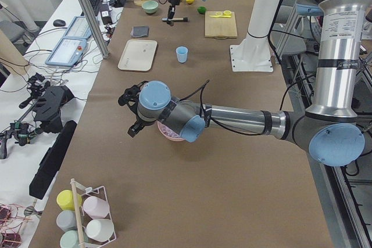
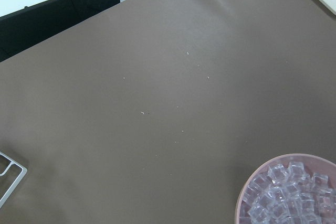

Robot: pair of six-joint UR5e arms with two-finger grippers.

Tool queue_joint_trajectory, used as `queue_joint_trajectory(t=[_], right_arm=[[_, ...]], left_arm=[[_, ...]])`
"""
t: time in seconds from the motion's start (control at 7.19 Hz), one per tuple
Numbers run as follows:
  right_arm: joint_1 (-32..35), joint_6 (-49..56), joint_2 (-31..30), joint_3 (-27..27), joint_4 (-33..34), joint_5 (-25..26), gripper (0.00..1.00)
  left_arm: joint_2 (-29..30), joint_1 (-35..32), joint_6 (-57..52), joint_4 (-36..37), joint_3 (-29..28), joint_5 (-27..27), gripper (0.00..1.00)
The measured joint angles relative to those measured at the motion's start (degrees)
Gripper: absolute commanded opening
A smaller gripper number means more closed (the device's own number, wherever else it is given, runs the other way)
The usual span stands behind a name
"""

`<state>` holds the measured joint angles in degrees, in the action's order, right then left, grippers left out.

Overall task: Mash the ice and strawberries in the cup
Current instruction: 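Lift the strawberry with the right gripper and carry it over the cup, then lower the strawberry into the cup and open the right gripper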

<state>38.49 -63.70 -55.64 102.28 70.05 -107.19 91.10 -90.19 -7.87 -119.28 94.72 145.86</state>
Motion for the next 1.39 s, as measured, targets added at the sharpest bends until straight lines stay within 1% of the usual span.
queue_joint_trajectory(t=[0.42,0.83,1.39], right_arm=[[-5.91,-0.42,1.78,0.11,0.0,4.89,0.0],[-10.68,-0.36,2.77,-0.36,-0.04,8.73,0.0],[-12.51,-0.29,3.86,-1.29,-0.02,11.36,0.0]], left_arm=[[-0.01,0.13,-0.01,-0.01,0.33,-0.36,0.97],[-1.61,0.41,-1.2,-1.32,0.46,-0.57,0.97],[-3.22,0.62,-3.15,-2.09,0.59,-0.18,0.97]])
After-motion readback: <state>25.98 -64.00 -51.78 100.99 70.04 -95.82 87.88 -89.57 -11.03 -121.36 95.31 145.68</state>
